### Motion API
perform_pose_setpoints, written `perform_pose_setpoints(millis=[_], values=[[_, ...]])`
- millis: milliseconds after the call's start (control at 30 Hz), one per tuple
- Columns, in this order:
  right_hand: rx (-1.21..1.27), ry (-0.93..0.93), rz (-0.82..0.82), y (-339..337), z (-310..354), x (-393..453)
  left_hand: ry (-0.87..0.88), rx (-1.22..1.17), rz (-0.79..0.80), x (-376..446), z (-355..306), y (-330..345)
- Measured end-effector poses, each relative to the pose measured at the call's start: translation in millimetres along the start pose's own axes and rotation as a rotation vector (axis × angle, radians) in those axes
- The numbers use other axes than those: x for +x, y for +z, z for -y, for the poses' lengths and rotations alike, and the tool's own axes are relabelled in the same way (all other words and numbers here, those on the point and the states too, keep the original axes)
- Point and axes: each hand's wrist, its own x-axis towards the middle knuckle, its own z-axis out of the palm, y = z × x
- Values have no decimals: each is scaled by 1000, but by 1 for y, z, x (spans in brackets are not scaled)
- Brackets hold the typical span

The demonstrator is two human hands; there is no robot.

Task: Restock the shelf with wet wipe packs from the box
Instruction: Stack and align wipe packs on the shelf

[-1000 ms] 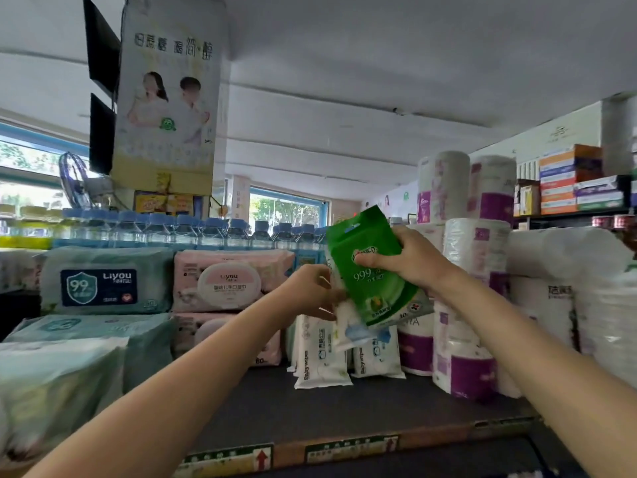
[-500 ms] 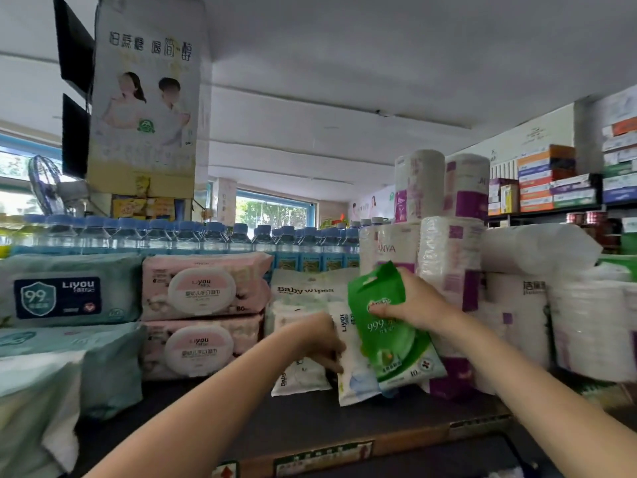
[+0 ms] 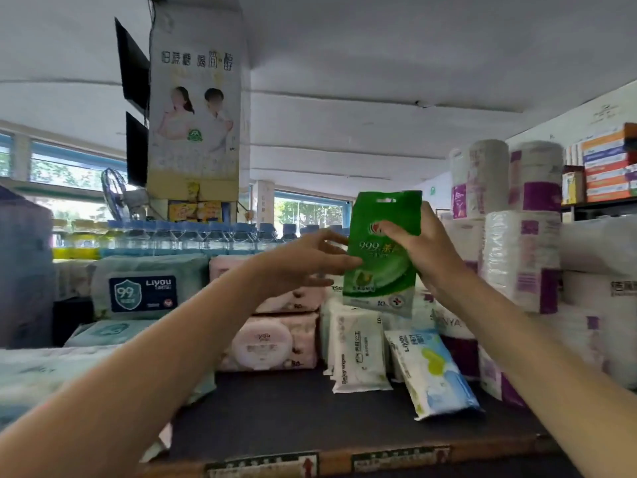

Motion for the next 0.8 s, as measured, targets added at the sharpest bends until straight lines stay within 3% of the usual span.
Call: perform_pose_setpoints(millis=[100,200,300,433,600,800], values=[[352,99,133,52,14,9,15,70,-128,-27,-8,-49],[337,35,337,111,31,12,25,175,-191,-70,-9,-102],[111,-170,459,170,53,11,32,237,-291,-120,-7,-157],[-246,-319,463,251,81,15,-6,344,-399,-176,-5,-225],[-485,-271,643,340,86,20,-206,591,-472,-205,17,-294],[-736,-232,789,414,52,35,-359,807,-425,-192,58,-333]])
